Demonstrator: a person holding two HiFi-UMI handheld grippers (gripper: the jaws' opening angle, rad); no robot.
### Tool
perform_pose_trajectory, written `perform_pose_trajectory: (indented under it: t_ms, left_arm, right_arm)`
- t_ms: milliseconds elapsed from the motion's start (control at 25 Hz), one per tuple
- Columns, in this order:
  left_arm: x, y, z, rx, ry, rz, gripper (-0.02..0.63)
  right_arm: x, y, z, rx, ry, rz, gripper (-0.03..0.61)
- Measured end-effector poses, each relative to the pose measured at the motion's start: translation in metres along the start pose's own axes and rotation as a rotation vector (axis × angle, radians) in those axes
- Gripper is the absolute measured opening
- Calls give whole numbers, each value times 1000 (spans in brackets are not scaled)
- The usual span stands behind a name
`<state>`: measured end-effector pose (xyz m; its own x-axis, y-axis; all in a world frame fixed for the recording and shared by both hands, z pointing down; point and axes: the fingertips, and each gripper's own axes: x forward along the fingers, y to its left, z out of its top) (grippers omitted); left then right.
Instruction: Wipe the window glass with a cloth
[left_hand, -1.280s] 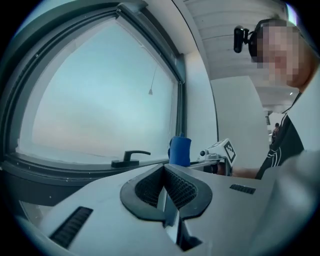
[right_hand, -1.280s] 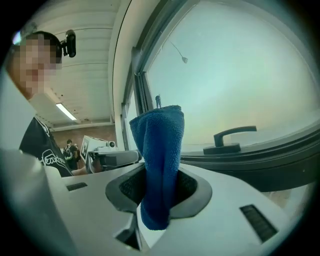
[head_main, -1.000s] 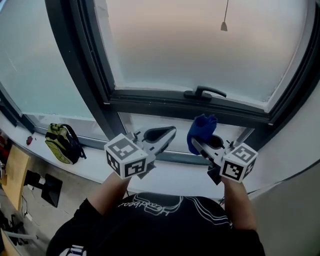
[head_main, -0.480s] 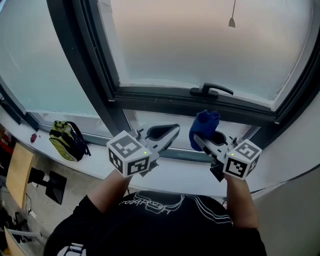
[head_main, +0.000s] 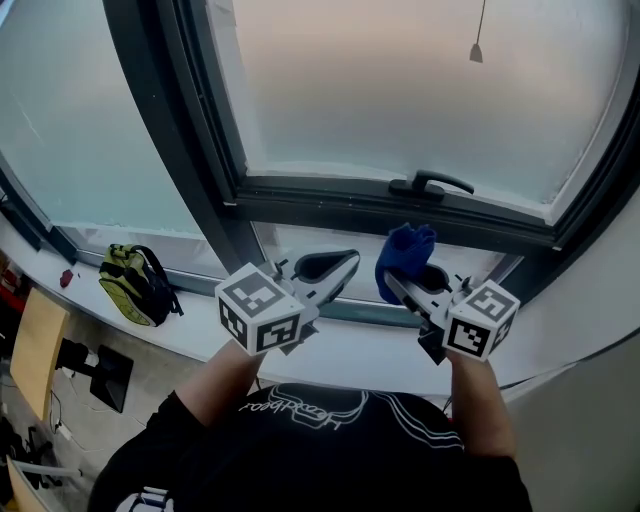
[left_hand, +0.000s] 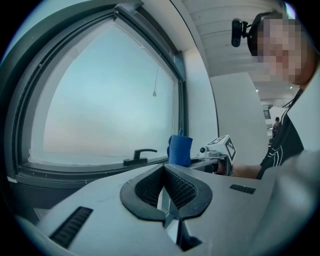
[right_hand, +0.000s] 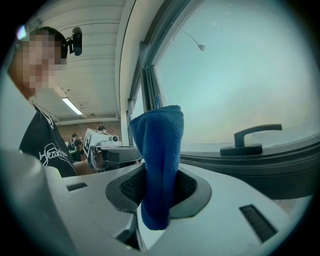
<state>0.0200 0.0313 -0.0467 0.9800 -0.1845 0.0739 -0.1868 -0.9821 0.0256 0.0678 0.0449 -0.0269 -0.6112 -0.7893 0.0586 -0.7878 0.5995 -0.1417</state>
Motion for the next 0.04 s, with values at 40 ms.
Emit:
perform_pose_trajectory:
  t_ms: [40]
  left_arm:
    - [-2, 1, 0, 2, 1, 0, 3]
  right_arm:
    - [2, 2, 0, 0, -1, 1, 92]
